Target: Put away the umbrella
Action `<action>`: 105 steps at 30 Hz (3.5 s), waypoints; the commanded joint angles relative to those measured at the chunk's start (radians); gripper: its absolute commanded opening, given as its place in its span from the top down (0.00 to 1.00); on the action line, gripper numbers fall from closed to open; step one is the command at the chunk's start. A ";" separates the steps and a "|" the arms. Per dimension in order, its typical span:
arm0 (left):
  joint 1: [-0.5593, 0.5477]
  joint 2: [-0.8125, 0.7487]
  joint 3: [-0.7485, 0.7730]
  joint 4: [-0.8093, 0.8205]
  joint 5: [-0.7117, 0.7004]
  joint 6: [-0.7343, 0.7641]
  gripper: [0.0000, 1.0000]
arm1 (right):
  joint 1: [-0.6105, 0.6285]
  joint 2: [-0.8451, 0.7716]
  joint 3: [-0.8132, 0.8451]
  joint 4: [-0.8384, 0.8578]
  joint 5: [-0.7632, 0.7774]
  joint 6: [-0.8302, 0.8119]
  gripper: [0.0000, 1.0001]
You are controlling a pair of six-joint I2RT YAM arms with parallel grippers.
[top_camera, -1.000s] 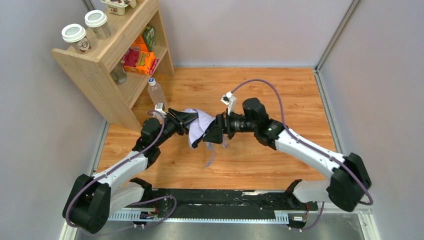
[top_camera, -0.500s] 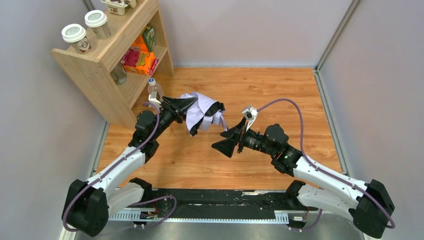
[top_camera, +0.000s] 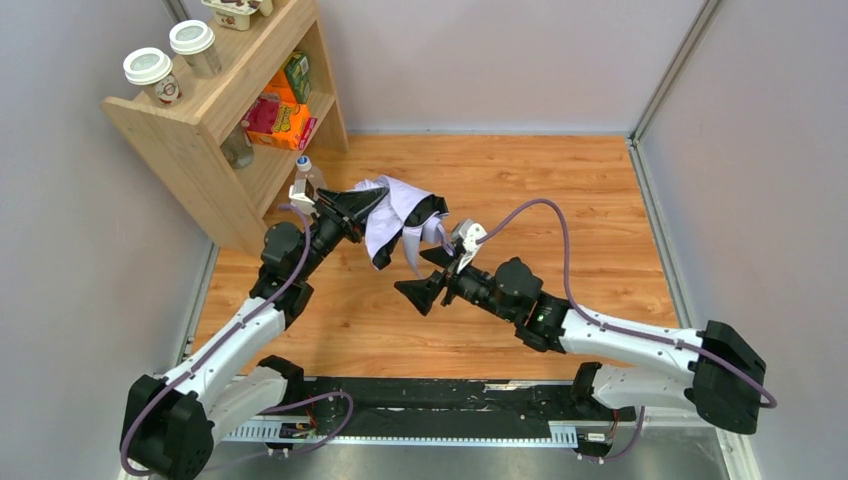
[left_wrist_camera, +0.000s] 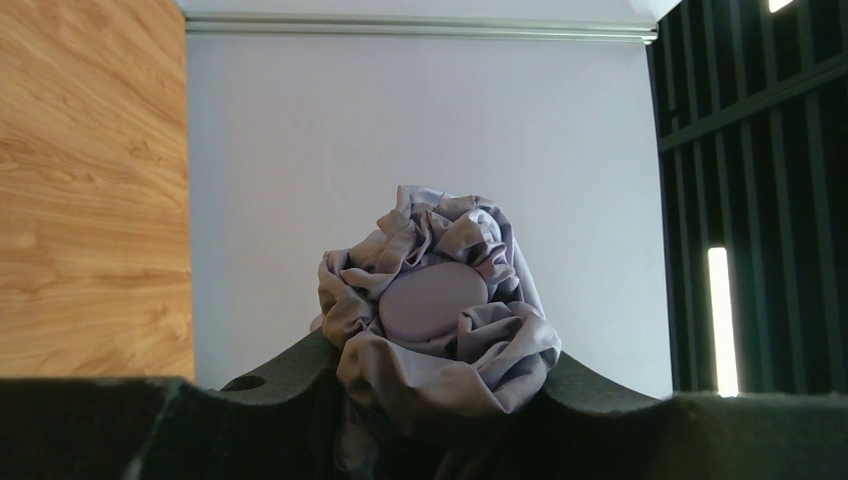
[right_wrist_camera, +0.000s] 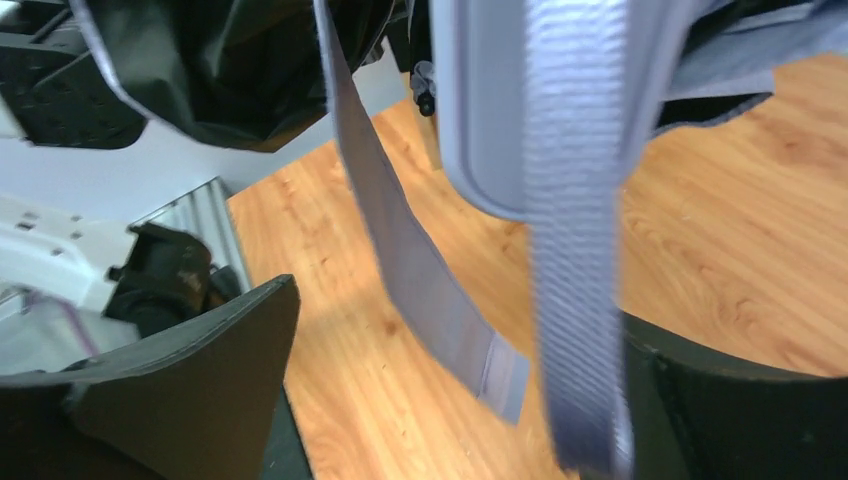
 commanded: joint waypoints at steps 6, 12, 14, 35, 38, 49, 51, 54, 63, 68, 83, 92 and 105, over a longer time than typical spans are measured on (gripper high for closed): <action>-0.003 -0.051 0.084 0.042 -0.038 -0.085 1.00 | 0.173 0.150 0.068 0.263 0.400 -0.170 0.86; -0.009 -0.062 0.073 0.040 -0.037 -0.105 1.00 | 0.175 0.102 0.136 0.107 0.207 -0.079 1.00; -0.035 -0.059 0.079 0.048 -0.060 -0.128 1.00 | 0.187 0.153 0.194 0.047 0.148 -0.150 1.00; -0.192 -0.077 0.096 -0.151 -0.118 0.020 1.00 | 0.098 0.015 0.032 -0.329 0.389 0.018 0.43; -0.192 -0.050 0.110 -0.191 -0.104 0.140 1.00 | 0.098 -0.117 0.014 -0.578 0.348 0.093 0.25; -0.192 -0.079 0.176 -0.381 -0.117 0.569 1.00 | 0.025 -0.444 0.271 -1.045 0.215 0.046 0.00; -0.192 -0.097 0.158 -0.363 -0.107 0.602 1.00 | -0.058 -0.378 0.368 -1.048 0.049 0.038 0.00; -0.192 -0.119 0.133 -0.337 -0.048 0.642 1.00 | -0.228 -0.214 0.501 -1.048 -0.300 0.035 0.00; -0.192 -0.221 0.087 -0.268 0.067 0.682 1.00 | -0.511 -0.008 0.505 -0.774 -0.904 0.078 0.03; -0.192 -0.223 0.072 -0.207 0.138 0.677 1.00 | -0.543 0.038 0.465 -0.648 -1.028 0.097 0.03; -0.192 -0.128 0.083 -0.121 0.186 0.666 1.00 | -0.336 0.177 0.505 -0.554 -0.797 0.158 0.20; -0.192 -0.125 0.070 -0.136 0.149 0.663 1.00 | -0.227 0.249 0.495 -0.525 -0.648 0.152 0.54; -0.192 -0.212 0.038 -0.387 0.037 0.706 0.34 | -0.236 0.239 0.390 -0.430 -0.769 0.146 1.00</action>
